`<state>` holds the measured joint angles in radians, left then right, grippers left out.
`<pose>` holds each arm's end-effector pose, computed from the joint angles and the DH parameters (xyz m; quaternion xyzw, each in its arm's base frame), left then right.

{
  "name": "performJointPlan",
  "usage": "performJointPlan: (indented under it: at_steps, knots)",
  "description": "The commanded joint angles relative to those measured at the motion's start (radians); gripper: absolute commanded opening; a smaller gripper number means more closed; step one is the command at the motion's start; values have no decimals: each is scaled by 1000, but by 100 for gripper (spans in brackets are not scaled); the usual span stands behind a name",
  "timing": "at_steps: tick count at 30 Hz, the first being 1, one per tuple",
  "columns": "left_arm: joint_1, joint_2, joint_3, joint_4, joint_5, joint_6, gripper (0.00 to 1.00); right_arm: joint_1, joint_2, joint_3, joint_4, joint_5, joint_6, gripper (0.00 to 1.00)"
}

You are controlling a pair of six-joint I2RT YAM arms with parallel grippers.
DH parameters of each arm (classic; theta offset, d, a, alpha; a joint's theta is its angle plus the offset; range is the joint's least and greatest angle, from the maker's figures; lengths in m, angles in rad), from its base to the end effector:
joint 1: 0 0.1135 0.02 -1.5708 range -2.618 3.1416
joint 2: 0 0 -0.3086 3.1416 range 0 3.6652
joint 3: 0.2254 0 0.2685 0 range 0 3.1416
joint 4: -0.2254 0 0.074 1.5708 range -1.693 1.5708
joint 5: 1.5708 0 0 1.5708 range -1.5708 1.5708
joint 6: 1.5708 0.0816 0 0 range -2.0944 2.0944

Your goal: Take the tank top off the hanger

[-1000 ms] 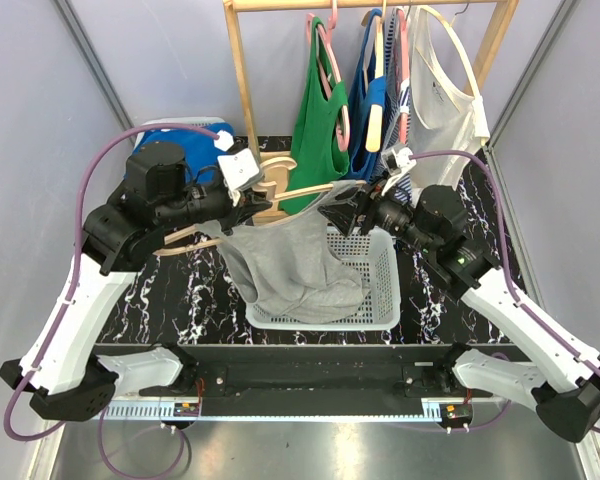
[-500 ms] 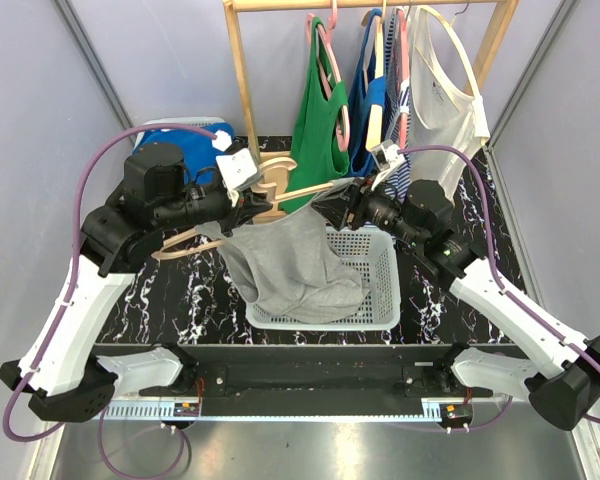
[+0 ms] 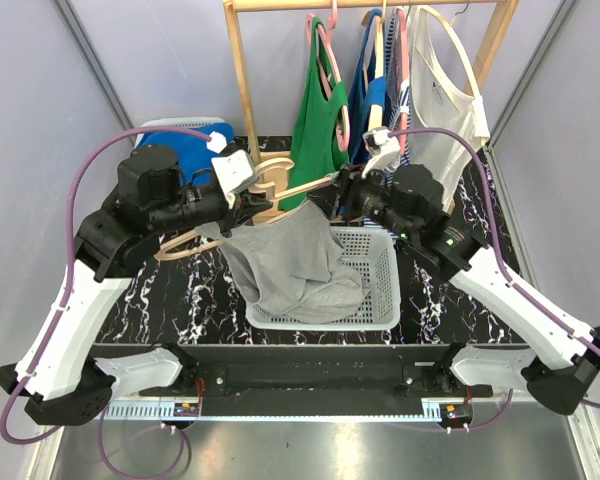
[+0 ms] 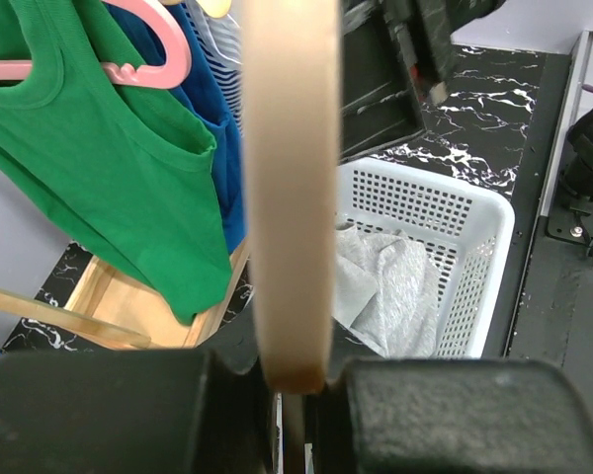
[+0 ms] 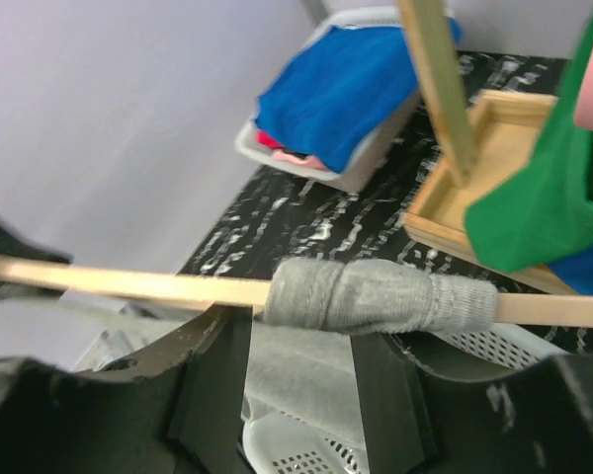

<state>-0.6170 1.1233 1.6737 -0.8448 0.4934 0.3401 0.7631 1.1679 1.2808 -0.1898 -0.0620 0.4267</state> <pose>0.1552 -0.1575 0.5374 0.4878 0.6244 -0.2740 0.5451 0.2186 0.2160 0.4746 -0.1435 0.7195 0.3994 0.5497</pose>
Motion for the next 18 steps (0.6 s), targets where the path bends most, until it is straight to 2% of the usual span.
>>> performJointPlan:
  at_steps: [1, 4, 5, 8, 9, 11, 18]
  knots:
    - [-16, -8, 9, 41, 56, -7, 0, 99, 78, 130, -161, 372, -14, 50]
    - [-16, -11, 4, 39, 54, -7, 0, 195, 107, 152, -171, 515, -63, 42]
    - [-16, -13, 3, 41, 54, -7, 0, 208, 108, 156, -177, 537, -86, 30]
    - [-16, -20, -2, 41, 51, -6, 0, 237, 118, 175, -198, 614, -106, 8]
    - [-16, -22, -5, 41, 50, -3, 0, 243, 105, 173, -197, 625, -106, 4]
    - [-18, -25, -11, 41, 47, 2, 0, 248, 89, 163, -189, 649, -108, 0]
    - [-17, -34, -32, 42, 8, 14, 0, 255, -43, 112, -183, 732, -166, 0]
